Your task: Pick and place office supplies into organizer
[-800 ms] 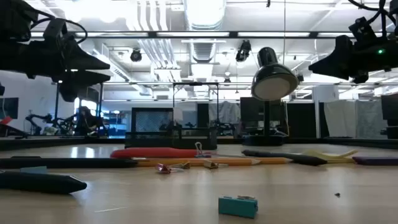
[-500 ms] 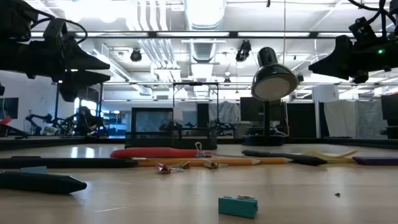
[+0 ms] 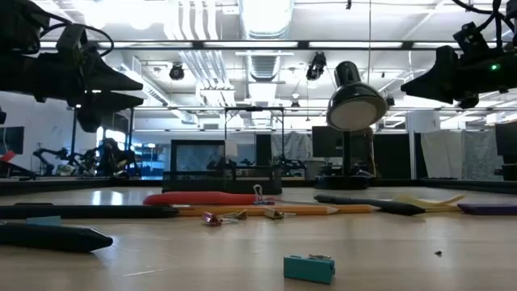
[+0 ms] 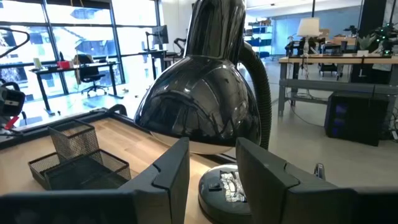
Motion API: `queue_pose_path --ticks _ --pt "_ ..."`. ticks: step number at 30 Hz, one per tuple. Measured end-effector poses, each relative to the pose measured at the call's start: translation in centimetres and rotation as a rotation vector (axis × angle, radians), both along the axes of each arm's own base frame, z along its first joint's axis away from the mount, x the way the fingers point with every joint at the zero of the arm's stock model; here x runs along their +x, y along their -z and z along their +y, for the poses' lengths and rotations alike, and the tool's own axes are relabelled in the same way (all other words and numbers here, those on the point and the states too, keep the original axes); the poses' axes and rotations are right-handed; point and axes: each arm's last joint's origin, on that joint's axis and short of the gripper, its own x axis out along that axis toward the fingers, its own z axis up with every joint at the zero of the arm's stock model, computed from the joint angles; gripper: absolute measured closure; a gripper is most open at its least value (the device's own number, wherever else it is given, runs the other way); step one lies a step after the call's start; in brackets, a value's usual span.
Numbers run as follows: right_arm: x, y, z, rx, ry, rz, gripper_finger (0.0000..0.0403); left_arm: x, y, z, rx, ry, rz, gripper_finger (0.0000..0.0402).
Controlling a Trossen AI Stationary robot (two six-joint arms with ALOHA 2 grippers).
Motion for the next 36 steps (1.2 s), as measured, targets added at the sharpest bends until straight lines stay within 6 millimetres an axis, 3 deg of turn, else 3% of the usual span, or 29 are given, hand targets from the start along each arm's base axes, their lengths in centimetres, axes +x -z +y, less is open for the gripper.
queue_pose_path --ticks 28,31,36 --pt "-0.01 -0.12 0.00 0.016 -0.001 -0.029 0.0280 0.00 0.00 0.00 0.000 0.000 0.000 0.0249" --pt "-0.09 -0.54 -0.07 0.147 0.013 -0.210 0.0280 0.00 0.00 0.00 0.000 0.000 0.001 0.0249" --pt "0.12 -0.89 0.10 0.646 -0.128 -0.713 0.0280 -0.05 -0.32 0.23 0.043 -0.080 -0.018 0.0249"
